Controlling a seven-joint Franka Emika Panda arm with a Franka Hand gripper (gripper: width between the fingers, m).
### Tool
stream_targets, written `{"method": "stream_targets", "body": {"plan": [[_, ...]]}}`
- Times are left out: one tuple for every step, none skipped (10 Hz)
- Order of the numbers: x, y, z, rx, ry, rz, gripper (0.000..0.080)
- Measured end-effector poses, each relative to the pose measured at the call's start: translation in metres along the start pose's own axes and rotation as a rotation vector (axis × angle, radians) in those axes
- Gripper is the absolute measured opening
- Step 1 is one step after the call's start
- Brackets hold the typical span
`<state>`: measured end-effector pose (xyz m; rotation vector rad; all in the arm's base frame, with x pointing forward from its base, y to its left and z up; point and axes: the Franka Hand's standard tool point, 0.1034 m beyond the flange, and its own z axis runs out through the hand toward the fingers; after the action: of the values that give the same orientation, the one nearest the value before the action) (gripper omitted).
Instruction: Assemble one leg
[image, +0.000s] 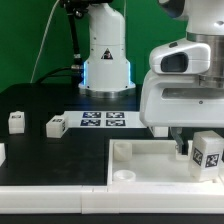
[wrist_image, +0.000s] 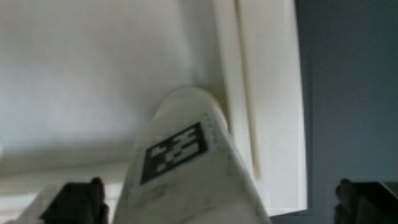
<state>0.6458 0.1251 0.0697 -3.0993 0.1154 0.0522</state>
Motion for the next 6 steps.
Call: {"method": "stream_targets", "body": {"plan": [[0.0012,0.0005,-0.0014,0.000,0.000,-0.032,0.0649],[0.0030,0.0015,-0.0029,0.001,0.004,-0.106,0.0649],[0.0029,0.0013,-0.0023,0.002,0.004,-0.092,0.0649],[0.0028,0.0015,-0.0018,0.002,0.003,-0.092,0.0527],[0.0028,0.0016,-0.0016,0.001,0.003,-0.092,0.0391],[0.0028,0.0022,-0.0014,0.001,0.003,-0.092,0.0391]]}}
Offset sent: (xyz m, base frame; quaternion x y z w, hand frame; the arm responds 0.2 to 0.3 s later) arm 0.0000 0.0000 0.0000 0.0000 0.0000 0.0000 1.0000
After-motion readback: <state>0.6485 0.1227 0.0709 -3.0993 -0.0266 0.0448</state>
